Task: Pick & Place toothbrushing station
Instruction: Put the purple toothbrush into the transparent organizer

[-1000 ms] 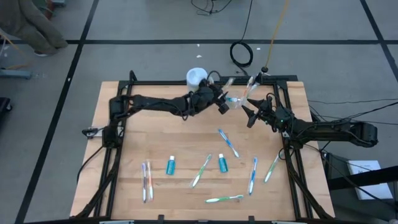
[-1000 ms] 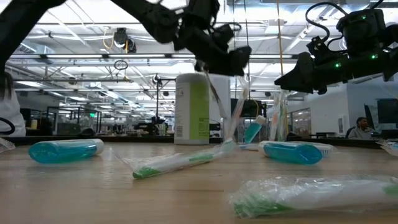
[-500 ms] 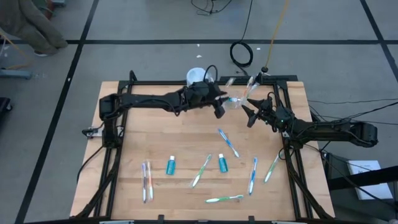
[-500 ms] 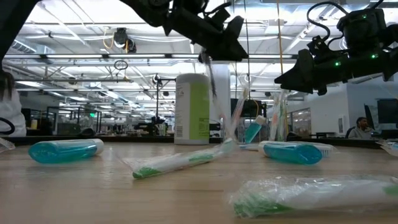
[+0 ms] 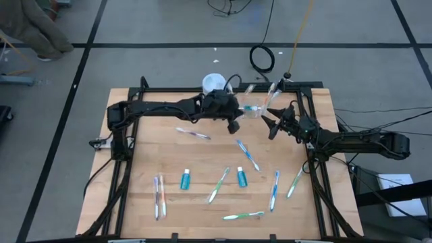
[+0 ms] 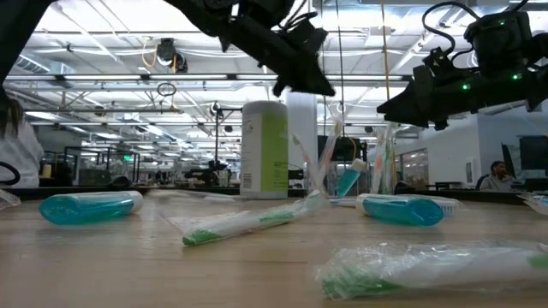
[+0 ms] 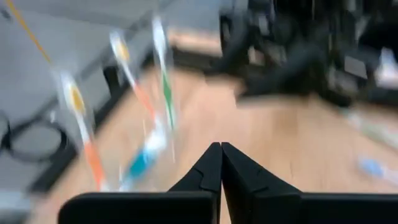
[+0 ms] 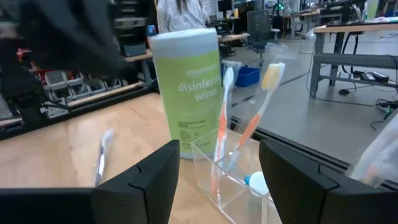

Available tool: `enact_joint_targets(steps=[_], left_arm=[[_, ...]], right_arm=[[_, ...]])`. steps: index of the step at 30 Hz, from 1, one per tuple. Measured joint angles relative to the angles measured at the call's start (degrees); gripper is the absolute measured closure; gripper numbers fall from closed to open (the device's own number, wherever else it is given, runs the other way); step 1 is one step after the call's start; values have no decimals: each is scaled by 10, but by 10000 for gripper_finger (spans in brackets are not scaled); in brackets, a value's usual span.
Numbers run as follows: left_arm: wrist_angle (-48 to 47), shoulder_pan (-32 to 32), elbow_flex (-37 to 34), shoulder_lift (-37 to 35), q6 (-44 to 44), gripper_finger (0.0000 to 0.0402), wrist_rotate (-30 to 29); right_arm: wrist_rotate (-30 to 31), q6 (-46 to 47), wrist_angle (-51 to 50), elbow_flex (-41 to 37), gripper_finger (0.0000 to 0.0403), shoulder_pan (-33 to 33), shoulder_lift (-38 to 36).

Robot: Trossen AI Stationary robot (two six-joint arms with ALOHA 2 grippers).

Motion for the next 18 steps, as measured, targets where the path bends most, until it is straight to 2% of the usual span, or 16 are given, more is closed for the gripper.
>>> enact_joint_targets(steps=[7,11,14,18], left_arm=[[-311,-17,0,-33,-68,319,-2],[-476,-22,-2,-39,-175,289,-2],[-510,-21,-27,-55,-193,277,-12],[-442,-6,-86,-119,-213,273,-16]], right_arm=[[0,5,-28,0,190,0,0],[0,6,-29,0,190,0,0],[0,13,-27,0,190,0,0],[-4,29,-31,0,190,0,0]])
